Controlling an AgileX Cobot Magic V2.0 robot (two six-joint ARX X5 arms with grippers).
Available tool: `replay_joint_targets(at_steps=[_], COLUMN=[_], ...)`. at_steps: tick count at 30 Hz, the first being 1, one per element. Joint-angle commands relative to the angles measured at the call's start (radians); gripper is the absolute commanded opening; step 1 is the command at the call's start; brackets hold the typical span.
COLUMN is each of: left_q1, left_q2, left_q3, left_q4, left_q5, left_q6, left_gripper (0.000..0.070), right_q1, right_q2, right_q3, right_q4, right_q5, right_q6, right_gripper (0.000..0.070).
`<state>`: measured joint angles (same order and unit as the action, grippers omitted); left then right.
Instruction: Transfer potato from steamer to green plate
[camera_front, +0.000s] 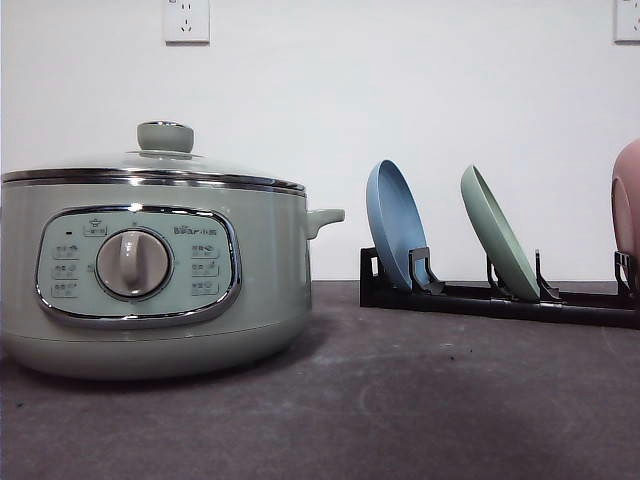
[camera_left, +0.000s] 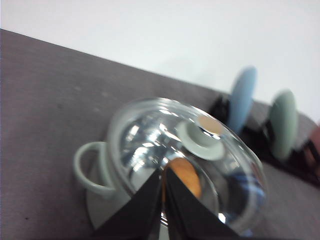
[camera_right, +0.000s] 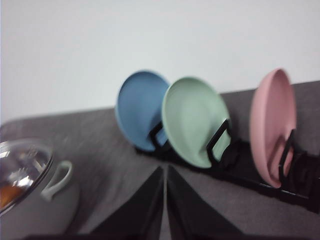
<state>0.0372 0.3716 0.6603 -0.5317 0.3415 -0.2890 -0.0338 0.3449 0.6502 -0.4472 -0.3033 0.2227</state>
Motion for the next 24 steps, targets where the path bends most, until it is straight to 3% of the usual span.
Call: replay_joint_targets(at_steps=[1, 7, 12, 18, 24], left_q1=[0.002, 0.000, -0.010, -0.036, -0.040], left_q2=[0.032, 0.122, 0.177, 0.206, 0.205], left_q3=[0.055, 0.175, 0.237, 0.282, 0.282], left_q4=[-0.031, -0.162, -0.226, -0.271, -0.254], left_q5=[0.033, 0.143, 0.238, 0.265, 0.265], left_q6=[0.096, 0.204, 0.243, 0.281, 0.280], left_gripper=[0.0001, 0.0001, 0.0001, 0.0001, 0.0012], right_q1=[-0.002, -0.001, 0.013, 0.059, 0.083], right_q2=[0.041, 0.178, 0.259, 0.315, 0.327], right_q3=[0.059, 0.222, 0.316, 0.372, 0.375], right_q4=[-0.034, -0.177, -0.280, -0.407, -0.428], right_q5=[-0.026, -0.158, -0.241, -0.253, -0.246], right_q6=[-0.074, -0.182, -0.240, -0.296, -0.309], right_gripper=[0.0000, 0.0000, 0.0000, 0.0000, 0.0000])
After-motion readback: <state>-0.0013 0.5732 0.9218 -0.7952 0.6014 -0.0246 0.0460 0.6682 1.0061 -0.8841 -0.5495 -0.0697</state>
